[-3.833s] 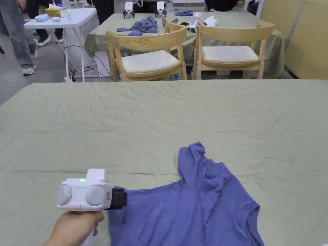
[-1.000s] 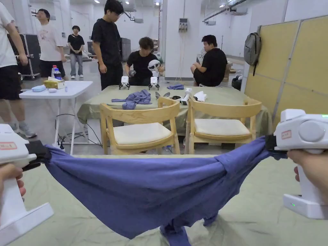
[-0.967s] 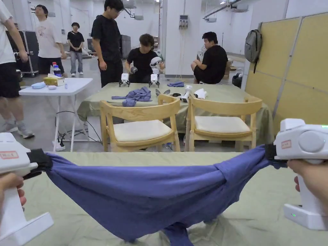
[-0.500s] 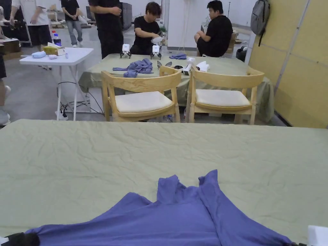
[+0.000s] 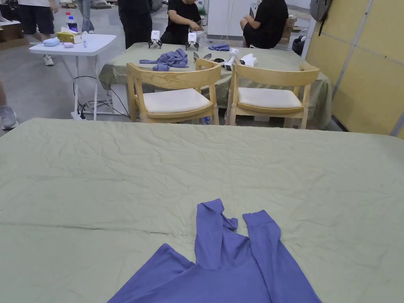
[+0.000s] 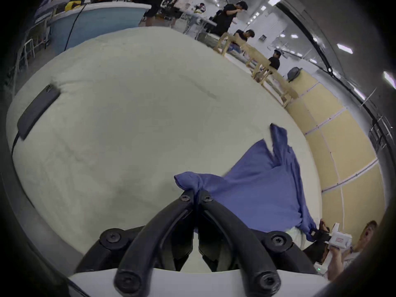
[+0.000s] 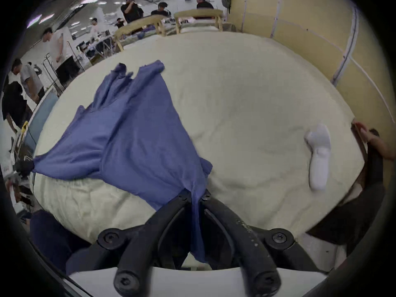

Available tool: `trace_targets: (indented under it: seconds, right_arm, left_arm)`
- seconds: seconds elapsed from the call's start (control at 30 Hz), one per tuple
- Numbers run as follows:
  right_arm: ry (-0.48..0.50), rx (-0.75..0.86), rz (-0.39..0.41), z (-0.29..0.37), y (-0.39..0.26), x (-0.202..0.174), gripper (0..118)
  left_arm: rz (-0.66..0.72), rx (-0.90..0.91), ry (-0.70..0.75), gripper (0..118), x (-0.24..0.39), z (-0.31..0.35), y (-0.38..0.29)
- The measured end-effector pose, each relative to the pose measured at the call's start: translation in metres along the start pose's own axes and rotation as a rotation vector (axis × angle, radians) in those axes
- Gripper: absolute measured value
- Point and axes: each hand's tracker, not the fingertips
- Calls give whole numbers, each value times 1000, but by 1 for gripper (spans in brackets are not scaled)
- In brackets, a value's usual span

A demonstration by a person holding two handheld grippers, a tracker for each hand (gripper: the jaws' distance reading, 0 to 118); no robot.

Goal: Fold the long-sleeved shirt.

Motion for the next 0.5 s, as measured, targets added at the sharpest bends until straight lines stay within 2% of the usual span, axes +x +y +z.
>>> trace_targets:
  seconds: [0.13, 0.23, 0.27, 0.3, 0.33, 0.37, 0.4, 0.43, 0.47, 0.5]
  right_arm:
    - [-3, -38, -30, -5, -14, 4, 8]
    - [-11, -68, -2, -15, -20, 1, 9]
    - [-8, -76, -3, -17, -20, 1, 13]
    - [-3, -89, -6, -18, -19, 2, 34]
    - [-70, -100, 2, -17, -16, 1, 82]
    - [-139, -81, 16, -14, -15, -1, 116]
    - [-166, -27, 28, -5, -14, 0, 118]
    - [-149, 77, 13, 13, -12, 5, 108]
    - [-138, 102, -6, 24, -7, 5, 104]
    - [-136, 129, -30, 34, -4, 4, 107]
  left_arm:
    - [21, -49, 23, 1, -14, -6, -23]
    - [28, -82, 49, 1, -21, -15, -31]
    - [52, -85, 45, 1, -23, -17, -34]
    - [86, -95, 30, 9, -24, -18, -33]
    - [98, -88, 43, 46, -23, -17, -32]
    - [87, -69, 85, 88, -17, -12, -31]
    - [53, -14, 132, 118, -11, -3, -32]
    - [39, 46, 126, 116, -4, 10, -34]
    - [16, 152, 47, 112, 3, 26, -33]
    - [2, 162, 43, 113, 9, 38, -34]
